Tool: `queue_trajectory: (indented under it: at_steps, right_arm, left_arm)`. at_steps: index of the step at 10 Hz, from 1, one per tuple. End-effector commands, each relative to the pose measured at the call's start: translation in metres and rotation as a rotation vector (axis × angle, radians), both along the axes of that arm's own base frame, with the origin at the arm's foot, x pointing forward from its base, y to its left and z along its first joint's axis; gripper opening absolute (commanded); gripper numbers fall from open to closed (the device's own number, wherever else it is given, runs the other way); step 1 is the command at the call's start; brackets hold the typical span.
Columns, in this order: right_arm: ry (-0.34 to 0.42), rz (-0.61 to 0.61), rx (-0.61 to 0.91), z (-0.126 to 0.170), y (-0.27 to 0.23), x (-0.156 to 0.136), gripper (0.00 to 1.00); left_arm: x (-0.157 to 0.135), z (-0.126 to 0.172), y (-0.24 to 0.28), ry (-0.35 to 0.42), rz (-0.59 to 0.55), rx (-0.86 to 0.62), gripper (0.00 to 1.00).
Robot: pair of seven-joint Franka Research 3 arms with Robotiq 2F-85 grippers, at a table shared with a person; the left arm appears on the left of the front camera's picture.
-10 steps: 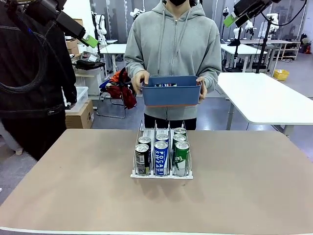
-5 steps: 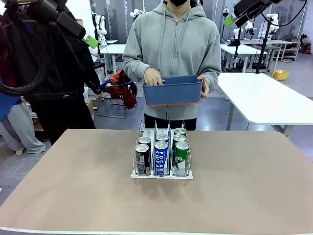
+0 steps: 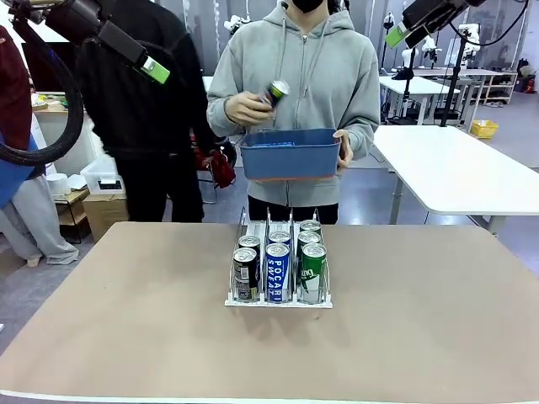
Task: Fill the beverage cans into the dispenser.
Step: Pick up the Pepsi coke handed by the human.
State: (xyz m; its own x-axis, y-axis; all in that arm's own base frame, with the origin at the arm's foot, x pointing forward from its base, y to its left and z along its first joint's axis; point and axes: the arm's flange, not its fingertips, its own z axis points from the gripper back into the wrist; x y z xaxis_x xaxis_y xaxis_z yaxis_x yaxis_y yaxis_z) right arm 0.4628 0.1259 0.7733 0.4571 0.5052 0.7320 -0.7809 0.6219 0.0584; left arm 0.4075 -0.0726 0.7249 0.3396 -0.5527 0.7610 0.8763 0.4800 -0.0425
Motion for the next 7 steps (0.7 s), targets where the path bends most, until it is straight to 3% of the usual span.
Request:
queue_trajectory:
  at_steps: [1, 7]
  right_arm:
    - [0.003, 0.003, 0.008, -0.0032, -0.0006, -0.0016, 1.0]
    - [0.003, 0.003, 0.008, -0.0032, -0.0006, -0.0016, 1.0]
  left_arm:
    - [-0.0007, -0.0013, 0.0005, 0.001, -0.003, 0.001, 1.0]
    - [-0.0007, -0.0013, 0.0005, 0.001, -0.003, 0.001, 1.0]
